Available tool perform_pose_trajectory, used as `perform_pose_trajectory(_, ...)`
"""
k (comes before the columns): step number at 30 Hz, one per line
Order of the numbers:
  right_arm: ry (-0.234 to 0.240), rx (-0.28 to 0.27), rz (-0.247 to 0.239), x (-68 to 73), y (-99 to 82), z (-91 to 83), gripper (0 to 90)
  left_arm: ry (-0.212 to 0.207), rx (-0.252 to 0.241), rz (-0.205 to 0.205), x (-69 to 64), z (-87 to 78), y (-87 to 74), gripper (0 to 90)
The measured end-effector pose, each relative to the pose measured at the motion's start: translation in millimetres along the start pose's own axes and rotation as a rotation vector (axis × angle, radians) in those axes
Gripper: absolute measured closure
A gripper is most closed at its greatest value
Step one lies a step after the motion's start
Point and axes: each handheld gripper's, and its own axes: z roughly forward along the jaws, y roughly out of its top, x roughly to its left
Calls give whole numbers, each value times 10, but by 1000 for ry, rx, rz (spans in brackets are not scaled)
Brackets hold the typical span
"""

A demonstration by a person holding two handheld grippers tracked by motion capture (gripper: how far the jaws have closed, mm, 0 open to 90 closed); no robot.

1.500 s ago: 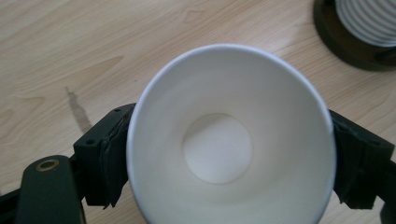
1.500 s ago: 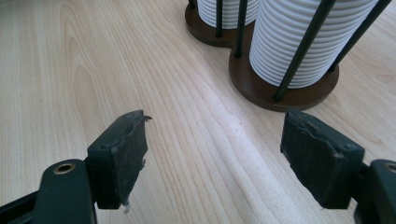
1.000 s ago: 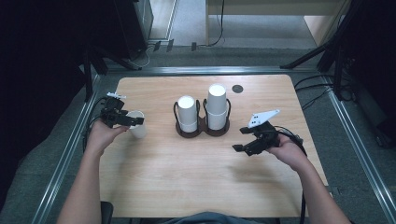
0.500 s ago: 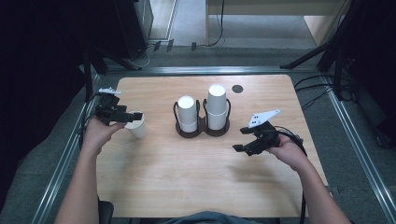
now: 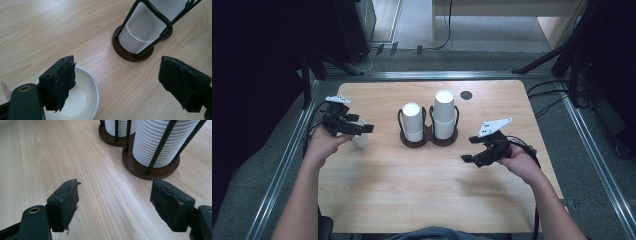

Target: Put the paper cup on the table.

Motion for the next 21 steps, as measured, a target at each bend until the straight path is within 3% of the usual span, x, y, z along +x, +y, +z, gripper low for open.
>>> perform_pose_trajectory(5,4,-4,-3,0,2,11,230,-37,-2,51,-120,92,11,141)
perform_pose_trajectory(7,7,-1,-1,-2,2,15,230,-65,1,55,-151,123,16,143)
perform_pose_trajectory(14,7,-12,1,21,12,-4,230,-84,30,97,-323,230,16,153)
perform_pose_trajectory(17,5,-16,-3,34,21,-8,230,-121,33,111,-381,252,15,153)
perform_pose_trajectory(21,4,-22,-2,54,33,-14,230,-136,37,128,-463,270,11,153)
